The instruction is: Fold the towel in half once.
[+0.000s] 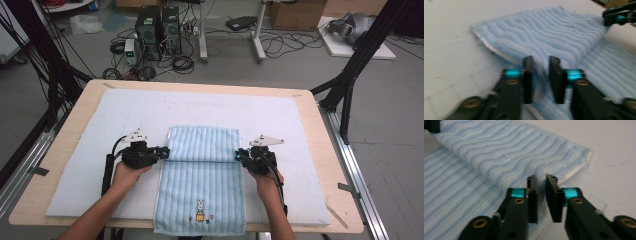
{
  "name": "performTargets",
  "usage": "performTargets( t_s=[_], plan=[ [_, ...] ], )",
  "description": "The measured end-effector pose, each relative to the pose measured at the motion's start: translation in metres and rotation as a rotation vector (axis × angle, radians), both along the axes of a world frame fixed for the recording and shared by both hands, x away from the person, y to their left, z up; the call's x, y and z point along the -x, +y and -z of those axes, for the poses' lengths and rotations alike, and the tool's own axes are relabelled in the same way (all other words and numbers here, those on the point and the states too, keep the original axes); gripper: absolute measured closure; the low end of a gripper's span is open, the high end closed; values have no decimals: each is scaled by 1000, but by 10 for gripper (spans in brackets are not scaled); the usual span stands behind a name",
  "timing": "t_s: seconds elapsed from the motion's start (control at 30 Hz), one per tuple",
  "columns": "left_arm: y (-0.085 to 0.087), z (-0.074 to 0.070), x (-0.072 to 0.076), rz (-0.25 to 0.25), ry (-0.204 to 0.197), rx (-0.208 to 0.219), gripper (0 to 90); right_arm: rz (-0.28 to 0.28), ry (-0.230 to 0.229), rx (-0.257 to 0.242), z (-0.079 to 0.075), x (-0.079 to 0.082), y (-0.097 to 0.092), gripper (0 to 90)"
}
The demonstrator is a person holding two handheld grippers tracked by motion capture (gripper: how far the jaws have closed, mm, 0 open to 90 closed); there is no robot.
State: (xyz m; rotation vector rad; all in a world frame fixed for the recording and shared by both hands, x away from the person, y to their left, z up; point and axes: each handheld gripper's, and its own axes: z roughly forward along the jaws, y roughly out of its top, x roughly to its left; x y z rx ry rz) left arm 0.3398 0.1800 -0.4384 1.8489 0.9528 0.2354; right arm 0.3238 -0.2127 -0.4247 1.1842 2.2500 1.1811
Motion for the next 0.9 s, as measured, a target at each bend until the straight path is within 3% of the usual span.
performTargets(
  t_s=[0.03, 0.07, 0.17, 0.2, 0.43, 0.5, 0.67, 0.77, 0.83, 0.9],
  plan=[
    [1, 0, -1, -30, -12, -7, 586, 9, -2, 0, 0, 0, -1, 674],
    [3, -1, -2, -54, -24, 0, 523, 23, -8, -1, 0, -1, -2, 631],
    [8, -2, -8, -101, -41, 26, 442, 60, -20, -14, -1, -2, -6, 502],
    [9, -3, -11, -98, -31, 20, 426, 72, -16, -20, -1, -2, -7, 476],
    [9, -10, -35, -137, -14, 53, 406, 99, -12, -28, 0, -3, -12, 407],
    [9, -10, -41, -173, -25, 75, 410, 105, -11, -31, 0, -3, -12, 390],
    [6, -6, -56, -202, 13, 79, 423, 106, -4, -52, 0, -4, -15, 332],
    [0, -5, -64, -198, 28, 73, 418, 103, 0, -54, 1, -4, -14, 293],
    [-6, -3, -69, -198, 39, 28, 396, 99, -3, -51, 2, -5, -13, 263],
    [-12, 0, -73, -201, 52, 14, 388, 96, -8, -47, 2, -5, -13, 216]
  ],
)
